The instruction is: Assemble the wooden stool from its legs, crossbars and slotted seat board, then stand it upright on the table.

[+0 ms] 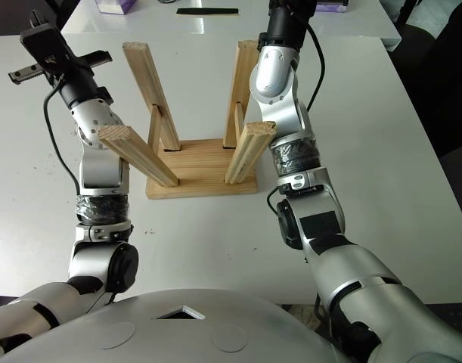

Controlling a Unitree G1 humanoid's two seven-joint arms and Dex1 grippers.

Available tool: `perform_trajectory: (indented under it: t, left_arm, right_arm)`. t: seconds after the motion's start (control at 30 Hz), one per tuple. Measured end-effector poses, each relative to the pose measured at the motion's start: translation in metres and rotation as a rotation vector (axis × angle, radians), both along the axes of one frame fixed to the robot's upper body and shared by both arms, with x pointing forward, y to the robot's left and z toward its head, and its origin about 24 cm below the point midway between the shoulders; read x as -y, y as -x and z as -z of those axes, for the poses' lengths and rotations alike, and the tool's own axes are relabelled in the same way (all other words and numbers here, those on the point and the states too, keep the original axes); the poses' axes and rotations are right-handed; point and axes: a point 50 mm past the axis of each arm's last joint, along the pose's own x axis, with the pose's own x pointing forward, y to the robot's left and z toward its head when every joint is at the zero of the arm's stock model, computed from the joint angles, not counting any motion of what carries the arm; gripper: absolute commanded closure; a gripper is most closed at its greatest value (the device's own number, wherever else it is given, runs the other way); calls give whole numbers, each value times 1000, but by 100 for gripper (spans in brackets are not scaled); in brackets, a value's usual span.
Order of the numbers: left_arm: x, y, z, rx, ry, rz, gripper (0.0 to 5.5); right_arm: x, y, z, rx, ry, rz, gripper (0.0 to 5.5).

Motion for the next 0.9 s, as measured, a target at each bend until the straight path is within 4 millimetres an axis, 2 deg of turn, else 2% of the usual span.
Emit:
perform_trajectory:
  t: [0.3, 0.53, 0.6, 0.73, 0.9]
  left_arm:
    - [4, 3, -4, 107, -36, -144, 547]
    - [7, 2, -6, 128, -48, -121, 547]
    - [16, 1, -9, 150, -70, -89, 547]
    - [22, 0, -15, 181, -82, -71, 547]
    - [24, 2, -18, 216, -118, -108, 547]
  right_arm:
    - [3, 9, 0, 133, -65, 39, 550]
    - [4, 13, 2, 174, -113, 21, 550]
    - [1, 16, 11, 164, -161, 10, 550]
    - [12, 20, 17, 175, -229, 64, 550]
    - [14, 23, 16, 206, -256, 72, 550]
